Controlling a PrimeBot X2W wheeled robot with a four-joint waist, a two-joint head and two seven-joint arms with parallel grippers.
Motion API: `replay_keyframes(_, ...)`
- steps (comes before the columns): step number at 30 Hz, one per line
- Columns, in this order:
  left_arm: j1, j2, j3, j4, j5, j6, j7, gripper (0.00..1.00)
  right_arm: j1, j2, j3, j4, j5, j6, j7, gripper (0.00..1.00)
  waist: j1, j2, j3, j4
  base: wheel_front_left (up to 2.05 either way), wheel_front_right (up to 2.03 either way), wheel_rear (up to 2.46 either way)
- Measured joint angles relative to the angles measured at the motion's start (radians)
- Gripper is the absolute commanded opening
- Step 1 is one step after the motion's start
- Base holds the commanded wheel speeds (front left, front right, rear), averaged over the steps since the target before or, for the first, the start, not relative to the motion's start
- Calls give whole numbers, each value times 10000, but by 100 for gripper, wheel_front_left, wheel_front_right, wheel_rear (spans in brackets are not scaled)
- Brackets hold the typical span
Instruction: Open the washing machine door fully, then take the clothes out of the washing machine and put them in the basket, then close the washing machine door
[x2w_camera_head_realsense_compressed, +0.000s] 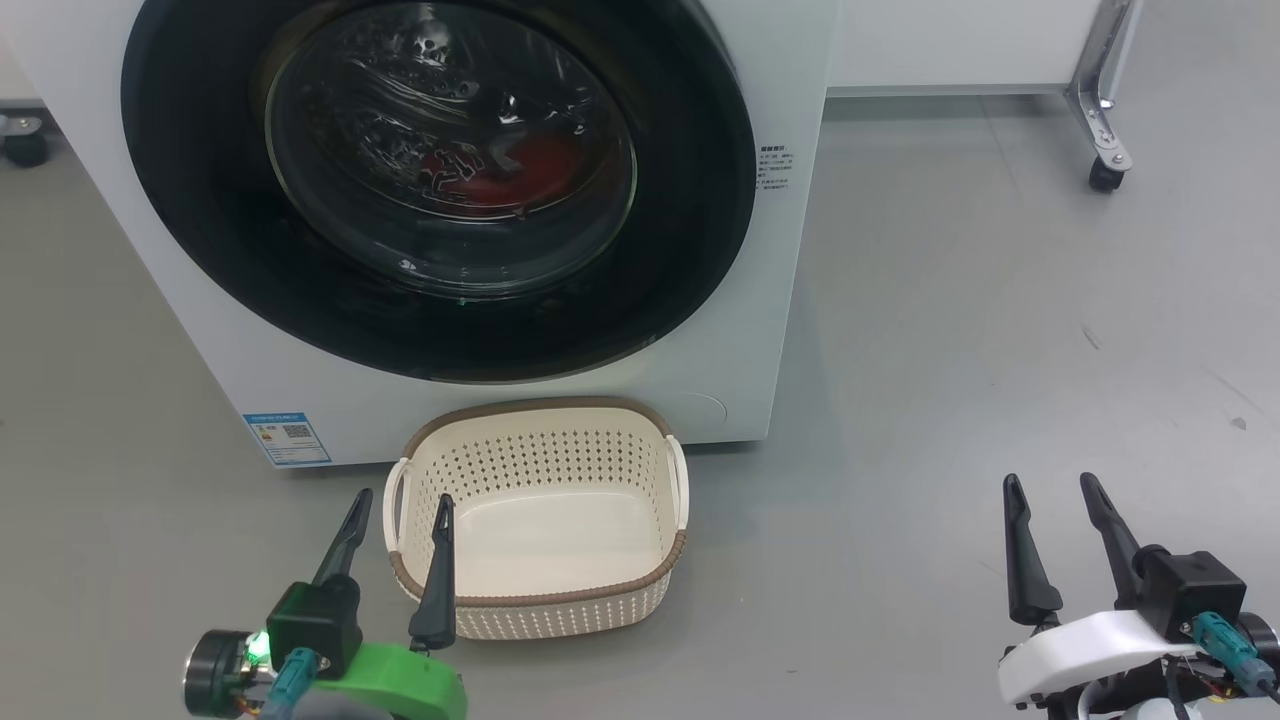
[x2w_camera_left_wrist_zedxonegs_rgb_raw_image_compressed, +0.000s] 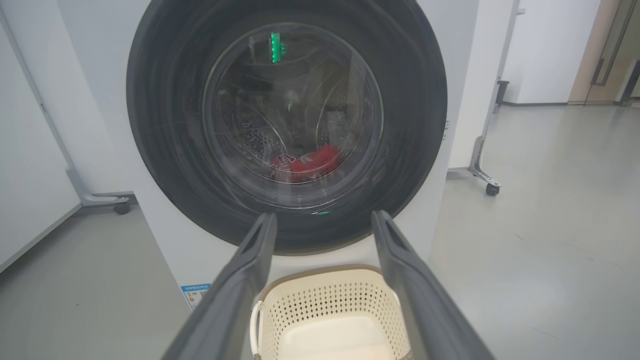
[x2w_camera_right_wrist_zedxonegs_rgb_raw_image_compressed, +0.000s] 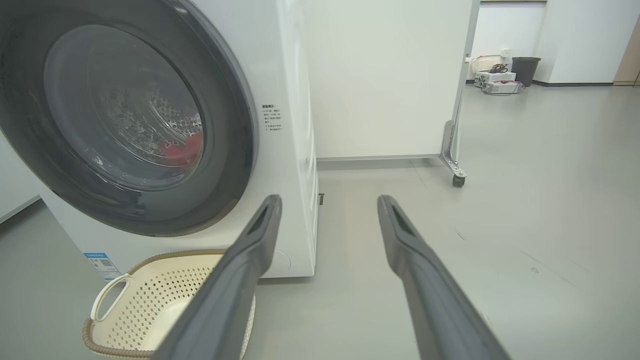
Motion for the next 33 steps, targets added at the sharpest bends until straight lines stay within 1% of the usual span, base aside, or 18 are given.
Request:
replay_keyframes(6,47,-67,111,201,-52,35,-25,100,108,128,-40,2,-10,-10,0,100,0,0,-8,-8,0,0,0)
replay_keyframes(8,56,-75,173,270,-71,35,-25,100,144,146,-77,6,-8,-84,0,100,0,0,-7,-10,0,0,0)
replay_keyframes(13,103,-92,332,472,-128,36,-27,100,153,159,-178,13,-10,-98,0,100,0,0,7,-9,0,0,0)
replay_keyframes(15,103,-102,397,508,-153,36,-27,100,155,163,-209,21,-10,-167,-2,100,0,0,16,-8,0,0,0)
replay_keyframes(33,103,-232,631,754,-155,38,-25,100,162,259,-276,36,-52,-171,-2,100,0,0,62,20,0,0,0)
